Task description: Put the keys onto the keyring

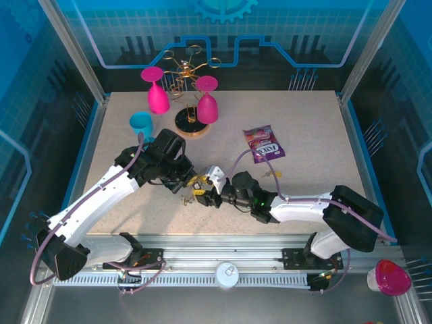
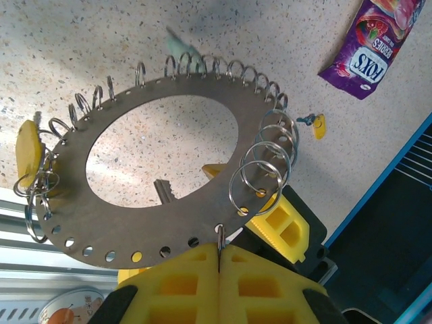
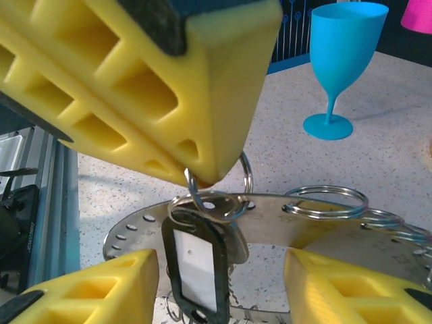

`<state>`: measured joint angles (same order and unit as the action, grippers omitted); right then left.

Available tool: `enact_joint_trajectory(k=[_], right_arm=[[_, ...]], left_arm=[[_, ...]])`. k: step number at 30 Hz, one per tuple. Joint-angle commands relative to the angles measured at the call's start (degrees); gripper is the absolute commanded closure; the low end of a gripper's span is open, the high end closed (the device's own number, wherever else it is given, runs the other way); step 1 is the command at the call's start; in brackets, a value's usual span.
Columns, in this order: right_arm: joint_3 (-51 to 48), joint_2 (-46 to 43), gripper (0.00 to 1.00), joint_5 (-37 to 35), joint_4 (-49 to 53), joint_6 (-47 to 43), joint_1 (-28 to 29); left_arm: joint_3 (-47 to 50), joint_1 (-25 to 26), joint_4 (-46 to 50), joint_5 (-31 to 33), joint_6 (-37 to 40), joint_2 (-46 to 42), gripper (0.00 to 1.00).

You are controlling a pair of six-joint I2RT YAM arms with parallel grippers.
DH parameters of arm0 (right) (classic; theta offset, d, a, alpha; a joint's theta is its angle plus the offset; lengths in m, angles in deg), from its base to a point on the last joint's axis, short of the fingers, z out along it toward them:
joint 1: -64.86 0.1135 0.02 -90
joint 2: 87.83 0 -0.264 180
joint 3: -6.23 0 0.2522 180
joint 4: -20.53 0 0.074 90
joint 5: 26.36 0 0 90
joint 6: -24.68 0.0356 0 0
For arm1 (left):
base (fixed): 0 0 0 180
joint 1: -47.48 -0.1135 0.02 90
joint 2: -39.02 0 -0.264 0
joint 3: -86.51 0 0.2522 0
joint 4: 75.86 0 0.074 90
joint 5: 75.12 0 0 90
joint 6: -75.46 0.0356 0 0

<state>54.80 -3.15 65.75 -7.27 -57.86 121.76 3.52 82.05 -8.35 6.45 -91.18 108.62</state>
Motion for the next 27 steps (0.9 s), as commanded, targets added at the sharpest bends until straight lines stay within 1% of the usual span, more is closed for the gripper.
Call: enact_joint_trajectory(k=[1,5,10,12,16,17,20,22,23,25,26,27], right_arm=[[0.7,1.1,0.53,1.5,-5.2,-0.8,-1.1],[0.7,1.3,0.63,2.8,-5.7,-1.5,-1.3],[-0.6,-0.8,0.84,4.4,-4.0,-2.4,-2.2],[-1.4,-2.0,0.90,4.8,-2.4,-2.8,-2.7],[-3.6,-4.0,0.99,5.6,0.9,-3.4,-4.3],[-3.9,-4.4,1.00,5.9,1.6,-3.5,-4.6],[-4.7,-5.3,1.00,6.7,4.1,-4.0,-5.7],[-4.6,-5.6,0.97,7.4,5.6,-4.1,-6.1],[-4.4,-5.5,0.93,7.6,6.1,-4.1,-6.3],[-3.9,-5.5,0.78,7.6,6.8,-3.6,-6.4],[-3.8,-5.7,0.74,7.7,6.9,-3.4,-6.4],[-3.6,-6.1,0.67,7.3,7.1,-3.2,-6.4]], left_arm=[[-1.9,-0.1,0.9,-2.4,-1.4,-0.9,1.00],[-1.9,-0.1,0.8,-2.9,-1.4,-0.9,1.00],[-1.4,-0.7,1.2,-2.3,-1.4,-1.2,1.00],[-1.2,-0.8,0.9,-2.5,-1.6,-1.2,1.00],[-0.6,-1.2,0.1,-2.5,-1.8,-1.1,1.00],[-0.5,-1.3,0.0,-2.6,-1.9,-1.0,1.00],[-0.1,-1.6,-0.6,-2.8,-1.9,-0.9,1.00],[0.4,-1.7,-1.4,-3.1,-2.2,-0.8,1.00],[0.5,-1.6,-1.8,-3.3,-2.2,-0.7,1.00],[0.8,-1.7,-2.3,-3.5,-2.5,-0.6,1.00],[0.8,-1.7,-2.5,-3.6,-2.6,-0.5,1.00],[1.0,-1.7,-2.7,-3.7,-2.7,-0.4,1.00]])
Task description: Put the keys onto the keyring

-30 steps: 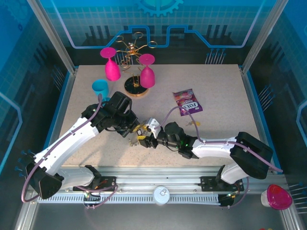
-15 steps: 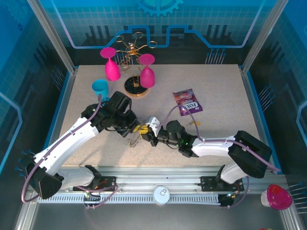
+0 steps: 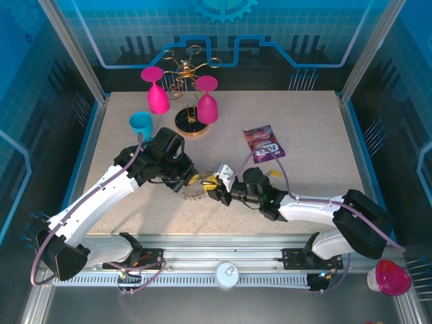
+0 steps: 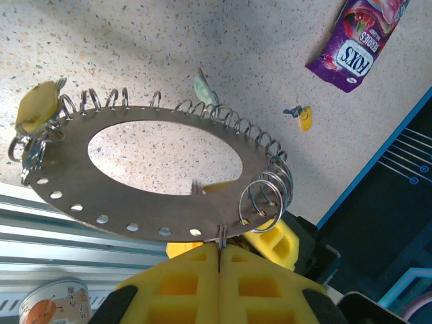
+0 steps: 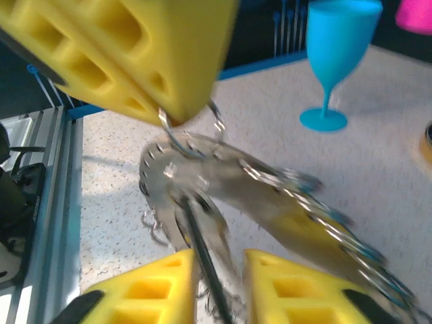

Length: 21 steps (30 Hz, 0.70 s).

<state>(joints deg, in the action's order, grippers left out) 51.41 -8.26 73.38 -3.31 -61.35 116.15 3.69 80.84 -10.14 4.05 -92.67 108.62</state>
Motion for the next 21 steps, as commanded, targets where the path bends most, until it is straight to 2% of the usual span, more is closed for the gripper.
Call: enact_joint_trajectory(k=[1,3,5,9,14,16,21], right_arm=[[0.0,-1.6,0.60,-0.4,3.4,0.3,-0.8],[0.1,-3.0,0.51,-0.8,4.3,-0.4,-0.8],[-0.1,-4.7,0.49,-1.2,4.8,-1.5,-0.8],[-1.2,-7.1,0.52,-1.4,3.4,-4.5,0.6],[-2.8,-6.1,0.60,-5.9,-3.8,-13.4,4.2],[-2.1,-4.6,0.60,-7.7,-5.2,-16.2,4.9],[-0.3,-1.4,0.60,-8.9,-7.6,-17.0,5.1]], left_arm=[[1.1,-0.5,-1.3,-1.3,-1.4,-0.4,1.00],[1.6,-0.6,-2.0,-1.5,-1.9,-0.3,1.00],[2.1,-0.6,-2.6,-1.5,-2.4,-0.2,1.00],[2.5,-0.5,-2.8,-1.6,-3.0,0.1,1.00],[3.2,-0.6,-3.0,-1.5,-4.3,0.0,1.00],[3.4,-0.6,-2.9,-1.6,-4.9,-0.1,1.00],[3.5,-0.5,-2.8,-1.6,-5.2,-0.3,1.00]])
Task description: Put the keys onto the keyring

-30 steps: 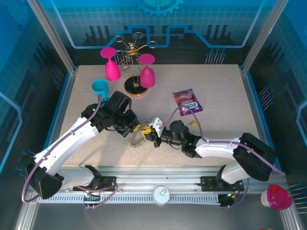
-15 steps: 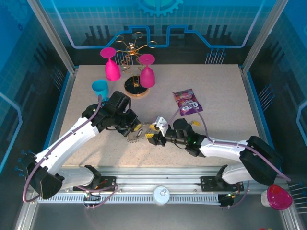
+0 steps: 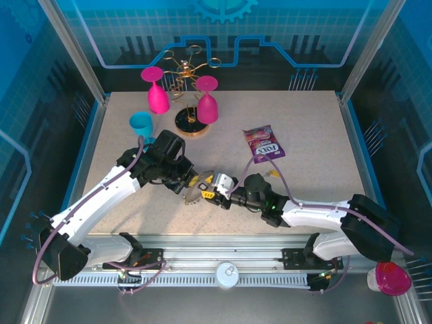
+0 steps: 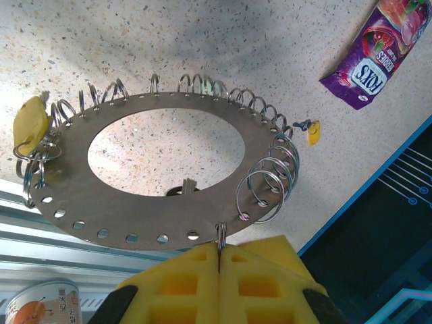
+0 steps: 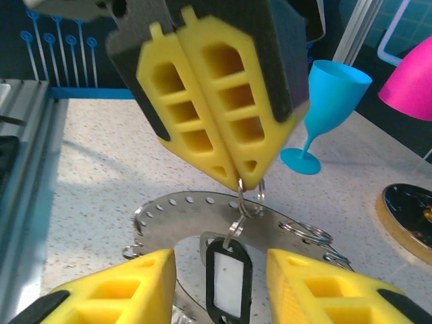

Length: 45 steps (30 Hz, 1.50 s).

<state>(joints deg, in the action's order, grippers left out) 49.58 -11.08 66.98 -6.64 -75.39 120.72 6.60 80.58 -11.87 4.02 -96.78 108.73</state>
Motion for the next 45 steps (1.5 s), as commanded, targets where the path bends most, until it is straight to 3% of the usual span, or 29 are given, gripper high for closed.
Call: enact_joint_trajectory(k=[1,18,28,30,33,34,36,37,40,42,45], right_arm=[[1.8,1.9,0.60,-2.6,-4.4,-2.9,0.6],[4.7,6.9,0.68,-2.6,-10.2,-2.8,1.0],[5.6,8.5,0.90,-3.2,-10.3,-4.0,1.1],[5.3,8.4,0.99,-3.3,-10.3,-4.5,1.0],[5.0,8.1,1.00,-3.3,-10.1,-4.9,0.9],[4.9,7.9,1.00,-3.1,-9.9,-5.0,0.9],[4.6,7.2,1.00,-1.8,-9.2,-4.6,0.3],[4.4,6.7,1.00,-0.8,-8.8,-4.2,-0.1],[4.1,5.2,1.00,3.1,-6.6,-3.1,-1.8],[4.4,3.6,1.00,7.6,-3.4,-2.2,-3.6],[5.5,0.9,1.00,15.4,3.4,-1.3,-7.0]], left_arm=[[0.6,-0.3,-1.1,-1.5,-1.2,-0.5,1.00],[0.8,-0.3,-1.7,-1.9,-1.6,-0.4,1.00],[0.9,-0.3,-1.7,-2.1,-2.1,-0.5,1.00],[1.0,-0.3,-2.0,-1.9,-2.1,-0.7,1.00],[2.8,-0.3,-6.1,-0.5,-1.0,-2.2,1.00],[3.8,-0.4,-8.1,0.4,-0.2,-3.3,0.86],[5.7,-0.4,-11.6,5.0,2.5,-6.2,0.48],[5.9,-0.4,-12.0,7.6,4.2,-7.6,0.40],[5.4,-0.4,-13.2,16.1,16.9,-10.6,0.25],[5.3,-0.3,-16.8,19.1,31.4,-12.1,0.24],[7.6,-0.4,-23.5,17.6,52.0,-13.1,0.24]])
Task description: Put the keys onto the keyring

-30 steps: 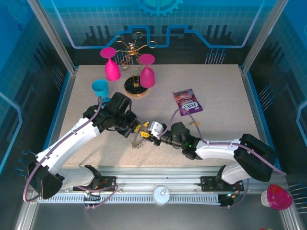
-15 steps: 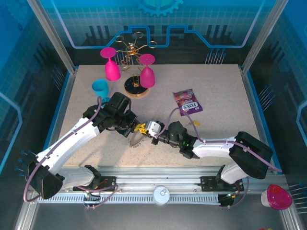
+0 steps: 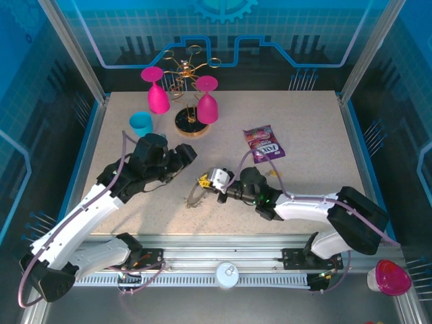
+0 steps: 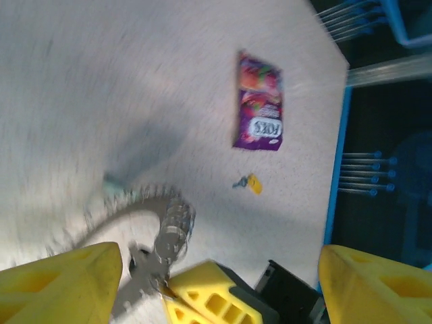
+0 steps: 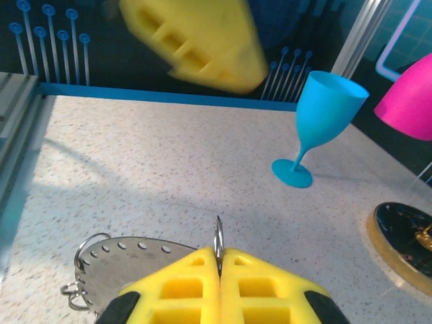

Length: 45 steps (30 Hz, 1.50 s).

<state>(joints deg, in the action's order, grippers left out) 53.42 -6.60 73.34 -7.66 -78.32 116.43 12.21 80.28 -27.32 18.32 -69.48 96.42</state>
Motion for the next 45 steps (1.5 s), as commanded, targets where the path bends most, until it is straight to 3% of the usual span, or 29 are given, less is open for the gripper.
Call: enact_joint_trajectory(k=[1,4,8,12,16,24,45], right_arm=[[2.0,-4.4,1.00,11.0,6.4,1.8,-3.9],[3.8,-6.9,1.00,17.1,14.0,1.8,-7.3],[7.4,-9.8,1.00,21.2,25.8,-2.2,-10.2],[10.0,-11.5,1.00,23.4,33.9,-5.5,-11.7],[12.5,-12.1,1.00,24.2,38.9,-7.9,-11.9],[16.1,-11.9,1.00,23.8,46.9,-12.7,-11.0],[19.4,-9.7,1.00,23.6,49.8,-15.3,-8.6]], left_arm=[[2.8,0.0,-9.4,2.0,30.7,-0.8,0.26],[6.5,0.2,-13.3,-5.7,51.8,-0.6,0.31],[12.1,0.6,-15.7,-22.8,75.9,-1.9,0.38],[14.0,0.6,-14.8,-28.8,88.8,-1.8,0.40],[15.3,0.7,-13.9,-32.1,96.7,-0.9,0.53],[16.9,2.7,-19.2,-29.9,98.8,0.0,0.63],[15.9,3.4,-21.1,-30.4,96.4,1.9,0.82]])
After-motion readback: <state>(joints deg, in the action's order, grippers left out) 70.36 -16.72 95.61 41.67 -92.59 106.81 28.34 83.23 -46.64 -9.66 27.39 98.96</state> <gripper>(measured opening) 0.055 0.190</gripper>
